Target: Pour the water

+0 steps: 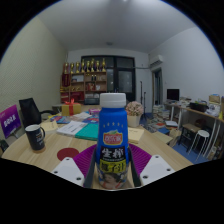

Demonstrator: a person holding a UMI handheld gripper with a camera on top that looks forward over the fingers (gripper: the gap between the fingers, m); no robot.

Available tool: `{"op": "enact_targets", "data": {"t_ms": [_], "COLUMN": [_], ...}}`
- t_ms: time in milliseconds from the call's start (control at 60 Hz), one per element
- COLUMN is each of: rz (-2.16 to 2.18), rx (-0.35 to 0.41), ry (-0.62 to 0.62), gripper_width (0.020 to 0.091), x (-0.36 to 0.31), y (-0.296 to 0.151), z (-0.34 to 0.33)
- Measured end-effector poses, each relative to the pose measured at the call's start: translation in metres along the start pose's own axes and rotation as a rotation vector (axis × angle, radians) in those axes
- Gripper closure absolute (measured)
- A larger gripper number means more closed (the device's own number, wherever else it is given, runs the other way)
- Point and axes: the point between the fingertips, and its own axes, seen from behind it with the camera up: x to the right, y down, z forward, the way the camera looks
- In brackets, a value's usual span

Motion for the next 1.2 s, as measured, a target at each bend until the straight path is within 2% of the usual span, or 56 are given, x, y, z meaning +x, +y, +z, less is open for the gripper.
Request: {"op": "enact_targets", "data": {"t_ms": [117, 267, 417, 517, 667, 783, 917, 983, 1033, 1200], "rz": [0.033, 0.031, -0.178, -0.458, -1.076, -1.51, -1.854, -2.006, -2.102, -2.22], "rx": [-0.004, -0.108, -0.102, -0.092, -0.102, -0.12, -0.183, -0.194, -0.193, -0.284], "ry": [0.008, 0.03, 0.082, 0.106, 0.105, 0.087, 0.123, 0.099, 0.078, 0.027], "gripper_width": [0.0537, 0.0637, 0.0637, 0.0637, 0.0639, 0.0638, 0.064, 0.0637, 0.0634, 0.0633], "x": [-0.001, 0.005, -0.019, -0.039, -0.116, -0.171, -0.192, -0.204, -0.214, -0.219], "y": [-0.001, 0.001, -0.058, -0.119, -0.153, -0.133, -0.128, -0.131, -0.126, -0.112], "z": [0.002, 0.006, 0.002, -0.002, 0.008, 0.03, 0.049, 0.051, 0.056, 0.045]}}
